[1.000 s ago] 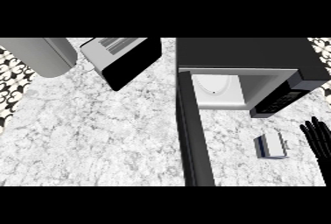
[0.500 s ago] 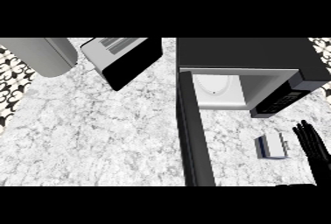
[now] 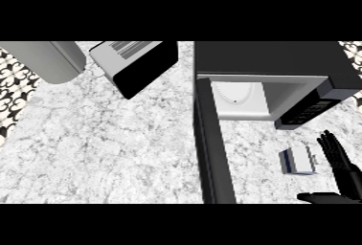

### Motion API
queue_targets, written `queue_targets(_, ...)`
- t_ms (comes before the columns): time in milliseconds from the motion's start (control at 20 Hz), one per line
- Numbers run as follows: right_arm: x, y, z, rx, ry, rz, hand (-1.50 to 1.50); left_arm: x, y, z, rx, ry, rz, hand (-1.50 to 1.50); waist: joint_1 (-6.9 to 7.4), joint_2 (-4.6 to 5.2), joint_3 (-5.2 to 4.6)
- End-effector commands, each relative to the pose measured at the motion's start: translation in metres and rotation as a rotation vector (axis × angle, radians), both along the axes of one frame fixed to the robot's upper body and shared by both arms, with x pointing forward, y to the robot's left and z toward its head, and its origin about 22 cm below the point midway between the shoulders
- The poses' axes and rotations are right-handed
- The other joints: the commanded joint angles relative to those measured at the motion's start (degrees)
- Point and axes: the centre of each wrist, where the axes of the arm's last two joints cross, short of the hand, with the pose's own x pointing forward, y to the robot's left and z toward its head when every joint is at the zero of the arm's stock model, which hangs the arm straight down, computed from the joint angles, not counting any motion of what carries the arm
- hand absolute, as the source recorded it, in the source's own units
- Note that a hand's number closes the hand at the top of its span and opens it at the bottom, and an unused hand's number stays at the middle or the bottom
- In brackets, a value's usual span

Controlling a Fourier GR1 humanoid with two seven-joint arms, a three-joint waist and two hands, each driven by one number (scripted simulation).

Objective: Pick up the milk, place it into the microwave and close the microwave

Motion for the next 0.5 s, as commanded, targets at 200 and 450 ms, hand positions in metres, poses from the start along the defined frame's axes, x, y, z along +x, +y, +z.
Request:
queue_targets(200,0.021,0.013,-0.026,-0.01,-0.023,0.007,-1.5,-0.01,0.004,0.008,-0.027,-0.071,-0.024,-1.5,0.61,0.07,0.04)
queue_targets(450,0.024,0.019,-0.036,-0.024,-0.038,0.04,-1.5,-0.013,0.004,0.017,-0.034,-0.071,-0.044,-1.5,0.92,0.16,0.11)
